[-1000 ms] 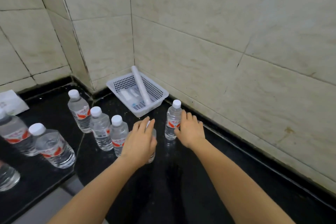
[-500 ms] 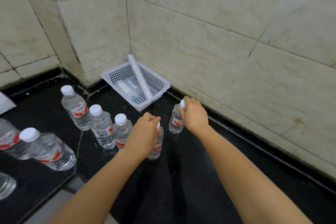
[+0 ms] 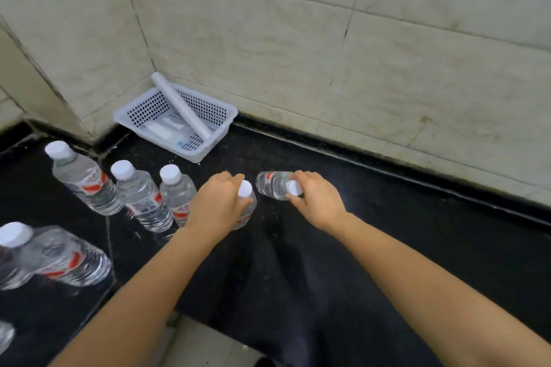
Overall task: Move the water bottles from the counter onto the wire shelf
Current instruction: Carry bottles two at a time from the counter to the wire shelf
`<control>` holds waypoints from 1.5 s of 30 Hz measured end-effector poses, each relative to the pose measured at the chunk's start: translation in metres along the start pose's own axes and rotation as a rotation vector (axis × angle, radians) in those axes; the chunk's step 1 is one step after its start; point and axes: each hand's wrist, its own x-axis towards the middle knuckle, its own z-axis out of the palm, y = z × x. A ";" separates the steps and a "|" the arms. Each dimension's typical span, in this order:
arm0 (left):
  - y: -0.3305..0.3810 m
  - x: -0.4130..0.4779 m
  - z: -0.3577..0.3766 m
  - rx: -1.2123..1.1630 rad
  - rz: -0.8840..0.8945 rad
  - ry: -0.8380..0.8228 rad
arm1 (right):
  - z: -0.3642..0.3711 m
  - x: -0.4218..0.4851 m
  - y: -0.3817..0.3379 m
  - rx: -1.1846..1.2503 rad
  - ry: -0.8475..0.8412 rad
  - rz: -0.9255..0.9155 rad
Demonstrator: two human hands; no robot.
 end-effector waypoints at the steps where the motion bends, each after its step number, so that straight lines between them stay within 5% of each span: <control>1: 0.003 -0.002 0.002 -0.010 0.005 0.014 | -0.005 -0.008 0.004 0.033 0.005 0.018; 10: 0.057 -0.026 0.011 -0.173 -0.020 -0.003 | -0.057 -0.101 0.046 0.357 0.016 0.235; 18: 0.196 -0.099 0.043 -0.382 0.151 -0.117 | -0.099 -0.252 0.119 0.396 0.007 0.397; 31: 0.467 -0.211 0.069 -0.538 0.448 -0.064 | -0.222 -0.489 0.250 0.392 0.341 0.459; 45: 0.736 -0.215 0.054 -0.921 0.731 -0.134 | -0.398 -0.634 0.391 0.326 0.760 0.503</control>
